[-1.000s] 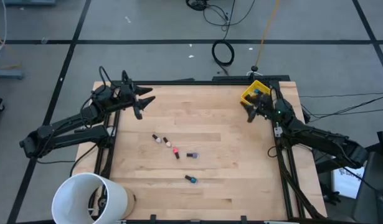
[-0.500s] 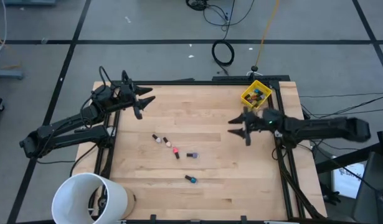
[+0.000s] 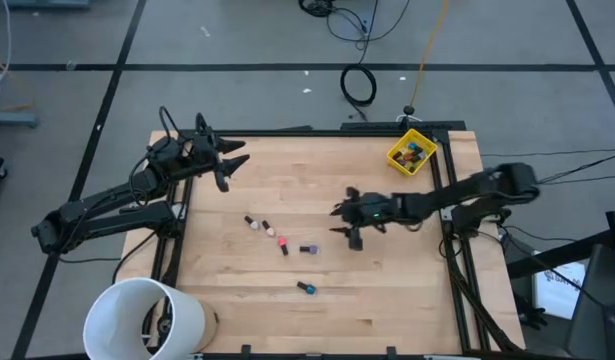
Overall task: Pick & Place Nail Polish
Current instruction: Put the dark blue nail polish bottle into the yellow bin
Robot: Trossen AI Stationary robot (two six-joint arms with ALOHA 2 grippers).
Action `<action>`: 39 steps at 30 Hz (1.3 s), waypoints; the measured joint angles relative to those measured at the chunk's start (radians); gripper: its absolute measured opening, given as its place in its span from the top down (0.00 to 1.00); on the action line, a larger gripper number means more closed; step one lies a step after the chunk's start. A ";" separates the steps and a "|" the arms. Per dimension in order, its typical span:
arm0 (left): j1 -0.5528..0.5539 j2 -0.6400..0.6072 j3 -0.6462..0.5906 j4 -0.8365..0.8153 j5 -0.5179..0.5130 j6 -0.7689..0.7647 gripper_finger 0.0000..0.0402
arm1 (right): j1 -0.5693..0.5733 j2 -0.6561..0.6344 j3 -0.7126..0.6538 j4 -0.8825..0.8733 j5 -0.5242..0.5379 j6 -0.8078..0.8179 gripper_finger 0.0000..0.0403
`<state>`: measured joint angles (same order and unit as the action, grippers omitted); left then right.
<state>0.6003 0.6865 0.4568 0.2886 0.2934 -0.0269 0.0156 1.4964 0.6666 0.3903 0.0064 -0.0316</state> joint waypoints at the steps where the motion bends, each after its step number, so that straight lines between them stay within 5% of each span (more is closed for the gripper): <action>1: 0.000 0.000 0.000 0.000 0.000 0.000 0.51 | 0.005 0.038 0.019 -0.002 -0.023 -0.009 0.50; 15: 0.000 0.000 0.000 0.000 0.000 0.000 0.51 | 0.072 0.304 0.209 -0.008 -0.243 -0.008 0.48; 26: -0.001 0.000 0.000 0.000 -0.007 0.000 0.51 | 0.068 0.340 0.211 0.005 -0.135 -0.038 0.45; 39: -0.001 0.000 0.000 0.000 -0.006 0.000 0.51 | 0.087 0.339 0.211 0.024 -0.136 -0.035 0.46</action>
<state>0.5991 0.6868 0.4568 0.2886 0.2871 -0.0269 0.1028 1.8359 0.8780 0.4140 -0.1296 -0.0669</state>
